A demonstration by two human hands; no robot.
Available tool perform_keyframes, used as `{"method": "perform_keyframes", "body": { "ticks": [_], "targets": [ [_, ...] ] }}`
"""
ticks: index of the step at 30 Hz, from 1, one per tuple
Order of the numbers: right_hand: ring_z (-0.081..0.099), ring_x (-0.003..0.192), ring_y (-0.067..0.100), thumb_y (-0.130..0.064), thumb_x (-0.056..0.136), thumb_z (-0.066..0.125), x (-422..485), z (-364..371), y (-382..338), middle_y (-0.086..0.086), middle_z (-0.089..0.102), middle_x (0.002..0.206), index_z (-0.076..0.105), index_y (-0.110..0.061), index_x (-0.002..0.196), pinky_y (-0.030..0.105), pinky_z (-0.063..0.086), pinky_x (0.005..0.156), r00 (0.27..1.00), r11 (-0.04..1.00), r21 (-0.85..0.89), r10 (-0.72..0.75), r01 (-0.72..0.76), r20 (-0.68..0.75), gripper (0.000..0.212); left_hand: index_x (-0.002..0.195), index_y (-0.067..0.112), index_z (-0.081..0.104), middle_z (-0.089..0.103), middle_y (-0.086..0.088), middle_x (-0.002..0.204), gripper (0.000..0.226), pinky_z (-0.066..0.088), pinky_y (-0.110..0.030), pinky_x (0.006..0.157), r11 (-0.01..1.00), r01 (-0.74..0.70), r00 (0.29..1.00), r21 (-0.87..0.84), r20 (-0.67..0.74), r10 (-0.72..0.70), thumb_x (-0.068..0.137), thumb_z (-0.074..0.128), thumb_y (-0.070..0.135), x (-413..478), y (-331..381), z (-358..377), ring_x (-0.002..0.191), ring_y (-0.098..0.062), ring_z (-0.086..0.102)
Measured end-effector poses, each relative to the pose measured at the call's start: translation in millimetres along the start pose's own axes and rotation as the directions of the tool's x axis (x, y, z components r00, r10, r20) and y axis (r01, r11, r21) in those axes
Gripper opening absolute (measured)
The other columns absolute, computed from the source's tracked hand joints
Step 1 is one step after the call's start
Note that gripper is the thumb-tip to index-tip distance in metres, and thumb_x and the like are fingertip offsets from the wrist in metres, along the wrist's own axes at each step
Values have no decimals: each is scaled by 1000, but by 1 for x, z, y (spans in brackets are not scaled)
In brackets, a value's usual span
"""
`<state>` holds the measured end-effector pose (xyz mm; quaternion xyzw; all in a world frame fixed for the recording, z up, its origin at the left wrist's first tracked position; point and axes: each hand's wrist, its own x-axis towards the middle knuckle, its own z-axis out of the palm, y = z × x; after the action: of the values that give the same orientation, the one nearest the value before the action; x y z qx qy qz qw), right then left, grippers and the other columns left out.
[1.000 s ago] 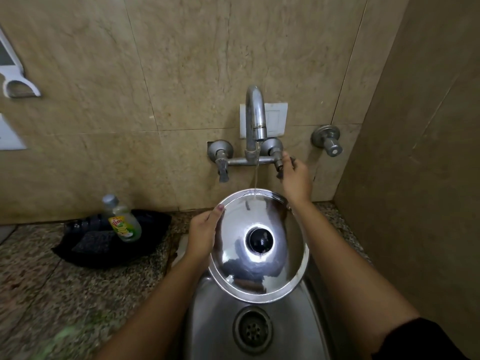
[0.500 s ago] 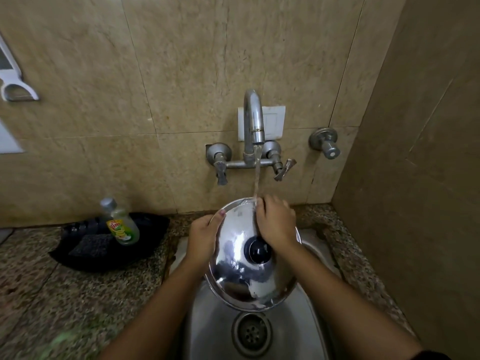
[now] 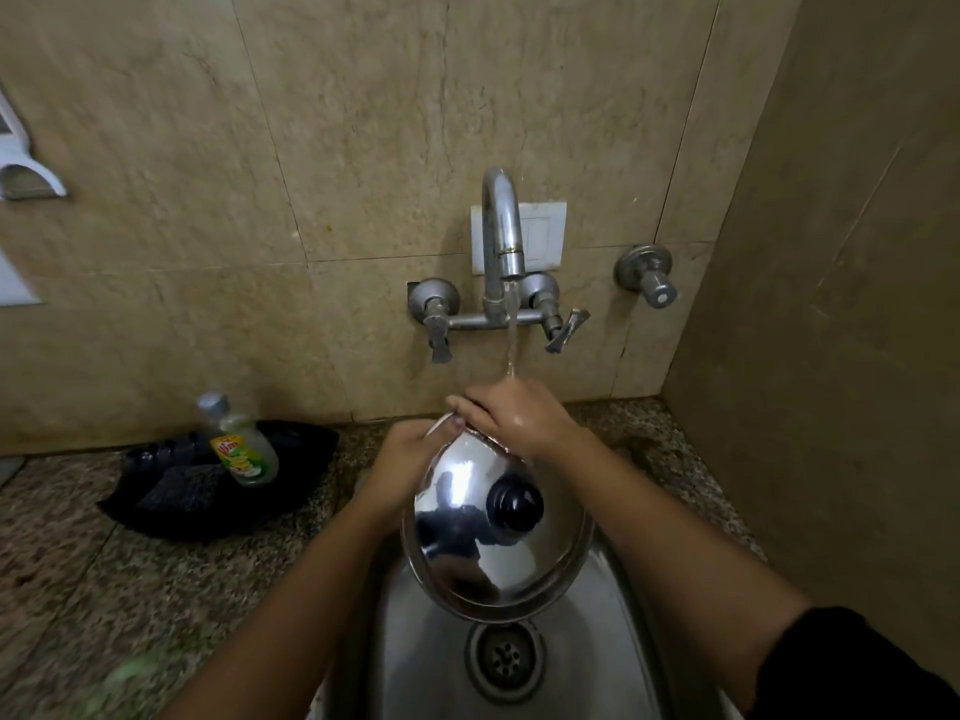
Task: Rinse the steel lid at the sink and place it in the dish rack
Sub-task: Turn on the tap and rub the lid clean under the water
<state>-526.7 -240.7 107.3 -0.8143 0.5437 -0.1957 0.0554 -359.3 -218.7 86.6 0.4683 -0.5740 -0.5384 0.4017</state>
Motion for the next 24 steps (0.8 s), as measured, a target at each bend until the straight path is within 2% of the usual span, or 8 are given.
{"method": "perform_keyframes", "body": {
  "ticks": [5,8,11,15,17,19,21,24],
  "targets": [
    [61,73,12,-57,91,47,-10,3,27,-4,66,78,62,-32,83,30,46,65,933,878,387,344,-281,-104,30,79,3,70,68,-14,70,30,51,-33,62,979,28,970,-203,-233,-76,90,61,30,-7,-11,-4,62,-26,63],
    [61,69,14,-64,86,48,-12,1,26,-3,65,74,57,-29,70,33,48,66,944,923,262,315,-281,-97,39,82,9,74,76,-11,80,34,55,-39,74,992,101,981,-75,-159,-111,84,65,42,0,-13,-6,75,-24,70],
    [60,68,16,-66,84,49,-10,0,13,0,66,74,60,-22,76,31,47,64,968,966,122,238,-228,-76,46,71,7,71,71,-5,67,40,50,-32,63,998,61,984,27,-169,-55,85,64,44,3,-8,1,63,-19,64],
    [61,66,11,-64,85,51,-16,5,24,-5,65,69,67,-20,81,28,43,58,862,839,412,464,-354,-203,47,79,-17,62,57,-16,70,46,40,-29,61,981,-31,940,-193,-339,-37,89,63,28,-2,-9,12,66,-22,49],
    [63,79,17,-57,91,47,-23,15,37,-3,68,83,66,-22,88,32,48,66,792,824,371,539,-428,-285,40,73,-4,65,61,-13,70,37,44,-29,63,964,7,900,-267,-419,-122,91,60,28,-4,-13,12,65,-21,54],
    [58,108,21,-44,97,42,-27,26,44,1,64,116,62,-22,114,37,47,86,782,852,233,523,-469,-339,35,70,10,65,64,-6,71,31,47,-30,67,948,50,861,-314,-467,-201,93,57,30,-2,-16,11,67,-18,58],
    [39,134,22,-38,99,39,-26,29,40,1,46,144,47,-22,137,43,33,106,864,918,141,397,-371,-309,42,69,13,65,64,-5,71,31,47,-31,70,958,49,863,-282,-471,-182,93,57,31,-1,-16,13,68,-19,58],
    [13,147,12,-38,102,34,-19,18,26,-6,25,158,32,-29,147,43,8,117,968,964,200,206,-176,-142,46,67,13,65,63,-4,69,30,46,-28,66,972,17,865,-233,-484,-131,93,57,28,-2,-14,20,67,-17,57]
  ]
}}
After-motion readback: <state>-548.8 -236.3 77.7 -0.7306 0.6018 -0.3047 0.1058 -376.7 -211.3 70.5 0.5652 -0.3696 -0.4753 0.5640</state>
